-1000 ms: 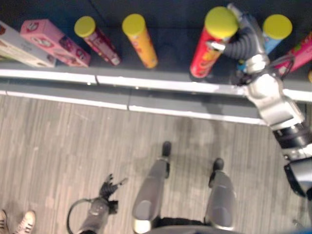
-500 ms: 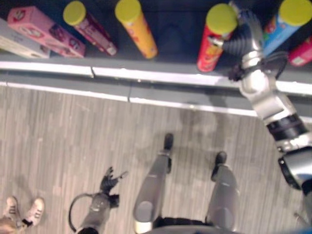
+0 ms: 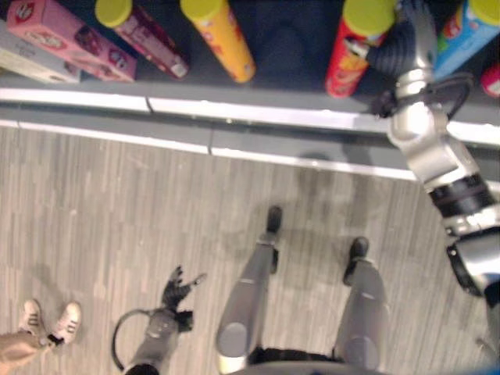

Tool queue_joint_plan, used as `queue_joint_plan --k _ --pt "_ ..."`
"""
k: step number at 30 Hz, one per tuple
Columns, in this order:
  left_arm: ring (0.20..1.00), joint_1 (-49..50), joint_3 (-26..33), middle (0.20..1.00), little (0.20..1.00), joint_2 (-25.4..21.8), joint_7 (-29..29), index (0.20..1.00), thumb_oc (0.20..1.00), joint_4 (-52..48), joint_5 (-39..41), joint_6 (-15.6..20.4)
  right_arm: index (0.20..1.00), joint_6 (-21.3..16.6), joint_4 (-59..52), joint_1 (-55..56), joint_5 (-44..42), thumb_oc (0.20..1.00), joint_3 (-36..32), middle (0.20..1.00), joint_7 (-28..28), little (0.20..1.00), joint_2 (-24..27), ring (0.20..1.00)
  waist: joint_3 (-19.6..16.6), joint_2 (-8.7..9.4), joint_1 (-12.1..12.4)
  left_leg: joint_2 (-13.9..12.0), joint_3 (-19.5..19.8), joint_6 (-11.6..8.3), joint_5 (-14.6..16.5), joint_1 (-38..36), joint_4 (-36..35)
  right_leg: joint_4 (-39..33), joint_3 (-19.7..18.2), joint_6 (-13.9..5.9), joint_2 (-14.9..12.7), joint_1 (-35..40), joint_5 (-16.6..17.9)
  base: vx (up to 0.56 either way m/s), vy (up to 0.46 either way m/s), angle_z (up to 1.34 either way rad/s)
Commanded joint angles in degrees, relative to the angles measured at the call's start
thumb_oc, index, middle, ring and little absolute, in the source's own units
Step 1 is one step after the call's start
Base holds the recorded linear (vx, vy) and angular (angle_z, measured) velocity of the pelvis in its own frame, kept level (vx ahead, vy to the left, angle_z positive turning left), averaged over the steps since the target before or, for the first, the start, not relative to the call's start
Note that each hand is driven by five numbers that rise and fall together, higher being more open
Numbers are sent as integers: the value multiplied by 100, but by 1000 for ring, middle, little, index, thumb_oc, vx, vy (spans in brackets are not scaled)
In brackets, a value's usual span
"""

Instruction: Put the goods on the table back onto the shelves and tidy them up.

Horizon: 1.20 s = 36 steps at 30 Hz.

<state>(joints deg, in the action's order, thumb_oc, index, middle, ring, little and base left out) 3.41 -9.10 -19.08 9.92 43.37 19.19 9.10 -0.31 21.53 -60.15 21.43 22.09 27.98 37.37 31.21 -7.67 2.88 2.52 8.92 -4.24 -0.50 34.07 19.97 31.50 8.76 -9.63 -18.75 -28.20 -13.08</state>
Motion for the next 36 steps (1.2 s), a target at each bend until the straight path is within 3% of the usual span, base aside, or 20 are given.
queue_joint_plan --k 1,19,27,36 --pt "1000 -150 -183 1000 1000 -207 171 1000 1000 67 215 99 200 -134 -44 -678 92 200 23 200 273 200 112 200 -141 -21 95 -320 -126 -41 1212 -156 672 -280 -306 178 -10 49 -23 0 0 0" --pt "1000 -228 -267 1000 1000 -186 260 1000 1000 108 262 144 200 -97 105 -867 152 200 180 200 291 200 -28 200 -141 -136 249 -172 18 -47 1160 -66 689 -265 -111 166 -164 165 -49 3 1 6" --pt "1000 -246 -322 1000 1000 -189 282 1000 1000 120 316 191 200 113 796 -1280 416 200 507 200 438 200 357 200 -141 -174 347 -113 91 -70 1073 13 600 -251 -33 161 -231 145 -51 8 0 13" --pt "1000 -262 -321 1000 1000 -180 293 1000 1000 48 314 191 200 233 946 -1353 556 200 598 200 554 200 561 200 -141 -158 297 -140 44 -84 1059 -56 498 -273 -62 168 -219 161 -54 7 0 6"
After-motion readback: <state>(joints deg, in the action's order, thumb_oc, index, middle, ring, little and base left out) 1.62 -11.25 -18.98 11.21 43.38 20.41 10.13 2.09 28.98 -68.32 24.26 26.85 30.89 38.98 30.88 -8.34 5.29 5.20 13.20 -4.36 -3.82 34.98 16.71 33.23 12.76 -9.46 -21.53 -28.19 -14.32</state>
